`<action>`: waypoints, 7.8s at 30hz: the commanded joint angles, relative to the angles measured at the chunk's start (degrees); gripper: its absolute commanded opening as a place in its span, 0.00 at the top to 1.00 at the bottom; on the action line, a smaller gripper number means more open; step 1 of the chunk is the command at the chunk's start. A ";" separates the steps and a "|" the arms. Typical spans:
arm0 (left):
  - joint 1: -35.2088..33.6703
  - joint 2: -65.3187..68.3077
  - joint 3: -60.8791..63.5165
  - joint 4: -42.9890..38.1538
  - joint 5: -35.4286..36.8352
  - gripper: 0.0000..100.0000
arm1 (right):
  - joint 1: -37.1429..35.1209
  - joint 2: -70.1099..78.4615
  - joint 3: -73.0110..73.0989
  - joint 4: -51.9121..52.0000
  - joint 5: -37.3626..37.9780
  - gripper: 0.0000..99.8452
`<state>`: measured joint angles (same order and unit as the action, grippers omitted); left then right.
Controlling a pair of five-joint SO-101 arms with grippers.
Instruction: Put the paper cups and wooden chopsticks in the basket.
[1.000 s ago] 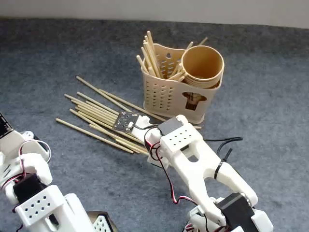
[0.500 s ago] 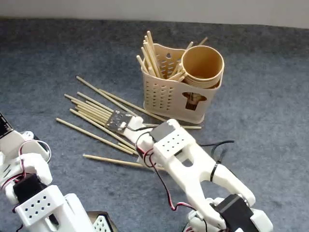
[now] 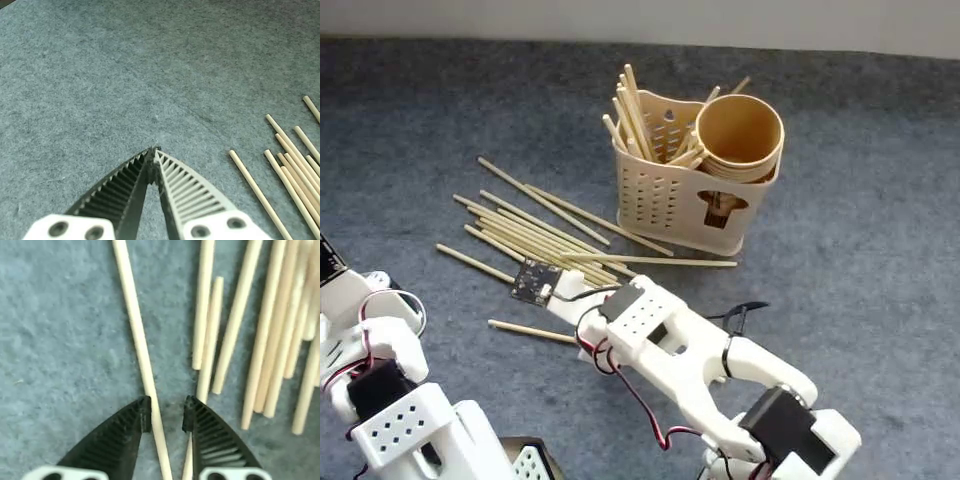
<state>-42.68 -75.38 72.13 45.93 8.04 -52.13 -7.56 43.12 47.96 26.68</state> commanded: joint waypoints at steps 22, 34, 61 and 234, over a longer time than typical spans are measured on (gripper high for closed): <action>1.54 -0.66 -0.48 -1.05 0.09 0.99 | -6.46 2.68 -6.29 -12.35 -0.53 0.88; 1.54 -0.66 -0.40 -1.05 0.09 0.99 | -6.37 12.18 -9.98 -5.76 -0.53 1.00; 1.54 -0.66 -0.40 -1.05 0.09 0.99 | -0.40 -7.25 -17.54 20.44 -11.69 1.00; 1.54 -0.66 -0.31 -1.05 0.09 0.99 | 4.70 18.42 -15.34 7.43 -8.44 0.99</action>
<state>-42.68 -75.38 72.13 45.93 8.04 -47.56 8.18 28.18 55.34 15.52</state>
